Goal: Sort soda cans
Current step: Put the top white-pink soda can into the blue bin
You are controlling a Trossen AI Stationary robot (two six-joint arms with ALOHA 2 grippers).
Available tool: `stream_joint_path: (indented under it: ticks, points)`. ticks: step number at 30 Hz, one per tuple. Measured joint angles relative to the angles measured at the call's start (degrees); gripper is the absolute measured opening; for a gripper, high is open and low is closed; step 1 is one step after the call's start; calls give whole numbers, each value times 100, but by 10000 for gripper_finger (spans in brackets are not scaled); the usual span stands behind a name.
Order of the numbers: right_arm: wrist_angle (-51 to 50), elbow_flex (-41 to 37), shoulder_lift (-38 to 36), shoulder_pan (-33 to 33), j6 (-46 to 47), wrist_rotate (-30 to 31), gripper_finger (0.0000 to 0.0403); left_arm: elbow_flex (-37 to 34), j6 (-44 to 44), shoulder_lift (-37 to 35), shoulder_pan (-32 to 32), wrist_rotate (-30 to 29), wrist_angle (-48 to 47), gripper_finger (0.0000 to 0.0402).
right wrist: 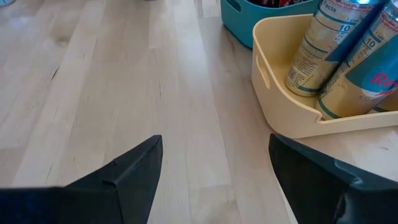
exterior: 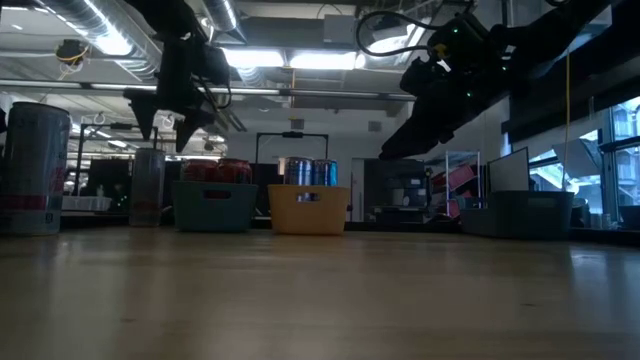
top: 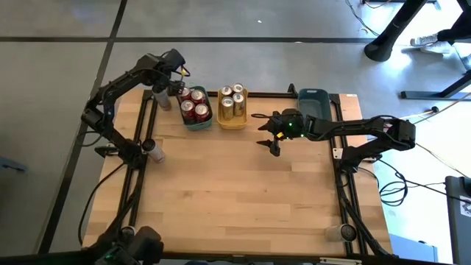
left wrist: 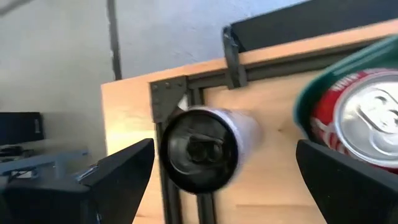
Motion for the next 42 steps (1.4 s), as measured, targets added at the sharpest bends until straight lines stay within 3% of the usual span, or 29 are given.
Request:
stream_joint_path:
  ticks: [15, 27, 36, 42]
  points:
    - [18, 0, 26, 0, -109, 2, 293, 0, -209, 236, -48, -451, -110, 379]
    - [63, 0, 368, 2, -113, -151, 293, 0, -498, 868, -42, -644, -392, 379]
    - [188, 0, 382, 2, -110, -210, 293, 0, -295, 990, 11, -459, -457, 379]
    - [186, 0, 382, 2, -125, -211, 293, 7, 27, 951, 7, -252, -459, 338]
